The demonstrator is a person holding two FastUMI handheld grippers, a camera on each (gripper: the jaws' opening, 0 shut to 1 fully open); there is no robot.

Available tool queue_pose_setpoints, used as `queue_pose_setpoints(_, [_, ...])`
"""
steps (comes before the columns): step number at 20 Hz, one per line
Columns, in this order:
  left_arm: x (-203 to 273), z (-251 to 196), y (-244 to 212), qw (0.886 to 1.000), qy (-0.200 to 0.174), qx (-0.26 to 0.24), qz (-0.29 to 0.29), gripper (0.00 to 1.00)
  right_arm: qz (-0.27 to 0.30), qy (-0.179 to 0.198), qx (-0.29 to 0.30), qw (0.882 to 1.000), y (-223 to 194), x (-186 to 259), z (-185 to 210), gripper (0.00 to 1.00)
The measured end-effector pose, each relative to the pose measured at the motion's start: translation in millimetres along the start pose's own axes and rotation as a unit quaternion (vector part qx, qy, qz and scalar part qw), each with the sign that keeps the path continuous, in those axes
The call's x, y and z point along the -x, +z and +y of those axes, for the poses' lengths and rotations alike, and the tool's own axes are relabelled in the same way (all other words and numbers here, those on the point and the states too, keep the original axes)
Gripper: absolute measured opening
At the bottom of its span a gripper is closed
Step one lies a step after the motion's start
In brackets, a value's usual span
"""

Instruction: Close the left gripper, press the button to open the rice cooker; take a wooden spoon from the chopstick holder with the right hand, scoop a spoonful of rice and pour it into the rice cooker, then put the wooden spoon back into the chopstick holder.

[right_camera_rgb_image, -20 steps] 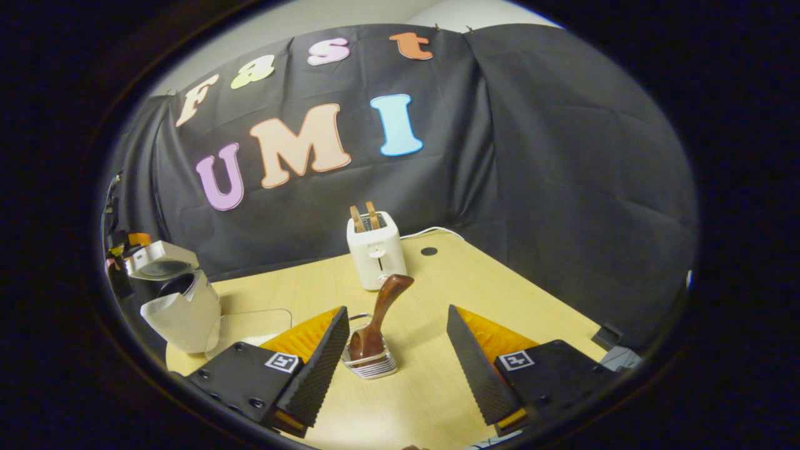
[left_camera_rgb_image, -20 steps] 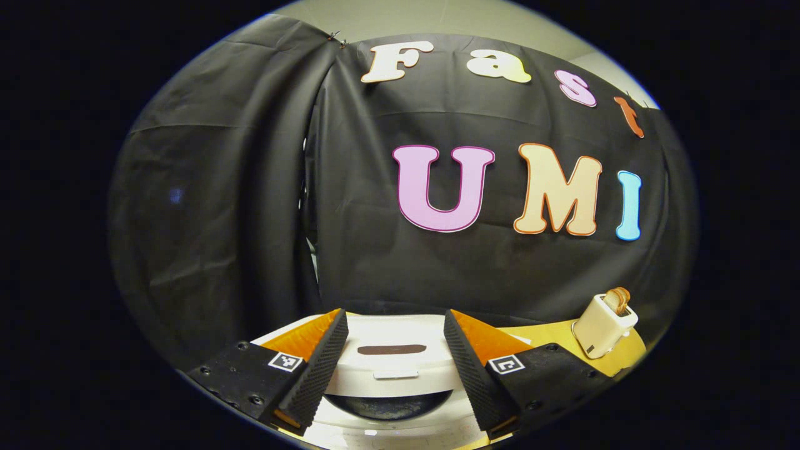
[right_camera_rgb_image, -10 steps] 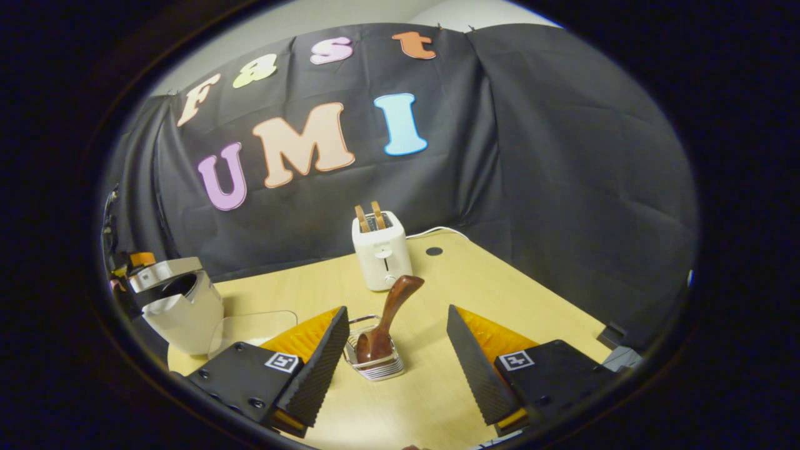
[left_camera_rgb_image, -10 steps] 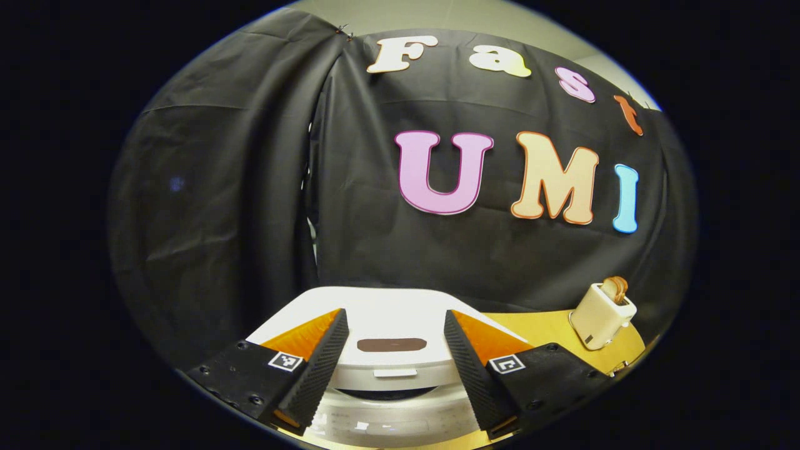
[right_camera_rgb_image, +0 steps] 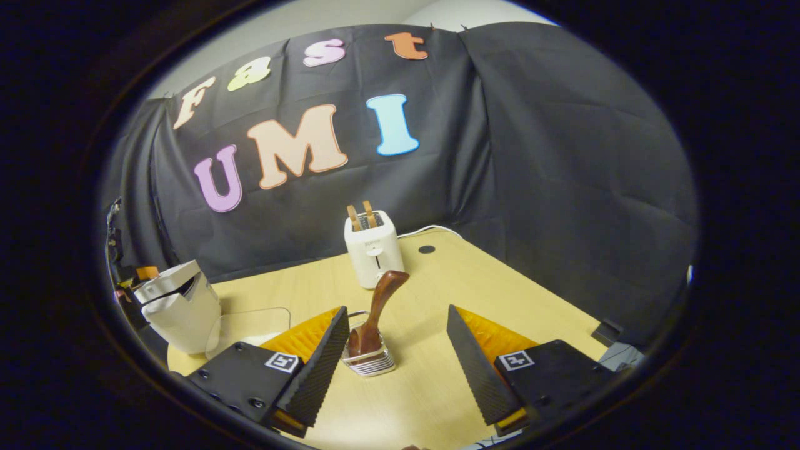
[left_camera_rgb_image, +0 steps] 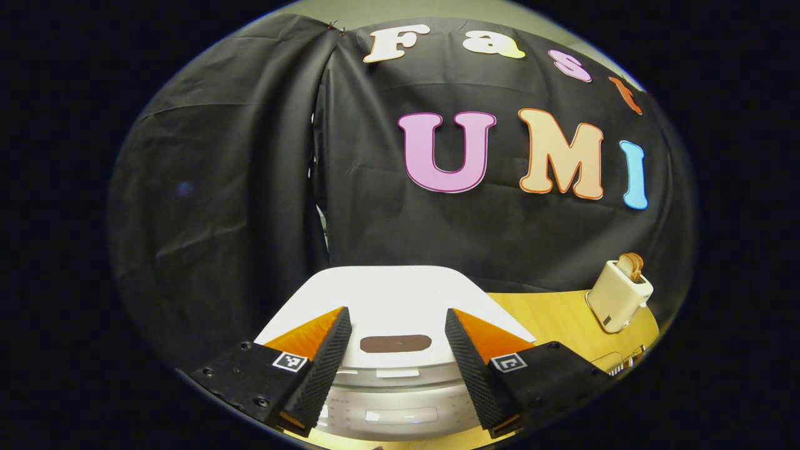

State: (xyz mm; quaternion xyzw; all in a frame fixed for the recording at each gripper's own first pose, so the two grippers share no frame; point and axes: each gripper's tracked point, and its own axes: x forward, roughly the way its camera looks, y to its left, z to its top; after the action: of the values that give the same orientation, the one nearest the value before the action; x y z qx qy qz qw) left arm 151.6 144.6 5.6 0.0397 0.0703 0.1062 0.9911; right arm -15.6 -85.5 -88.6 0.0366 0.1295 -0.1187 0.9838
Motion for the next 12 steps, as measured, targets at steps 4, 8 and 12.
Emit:
queue_pose_setpoints(4, [-3, 1, -20, 1.0, 0.003, 0.002, 0.022, 0.9, 0.0, -0.004, -0.006, 1.0, -2, 4, -9, 0.99])
queue_pose_setpoints(8, [-3, -1, -33, 0.999, 0.01, -0.004, 0.037, 0.92, 0.001, -0.006, -0.005, 1.0, -2, 7, -15, 0.99])
queue_pose_setpoints(12, [-2, 1, -37, 0.999, 0.022, 0.001, 0.027, 0.93, 0.001, -0.007, -0.008, 1.0, -4, 10, -21, 0.99])
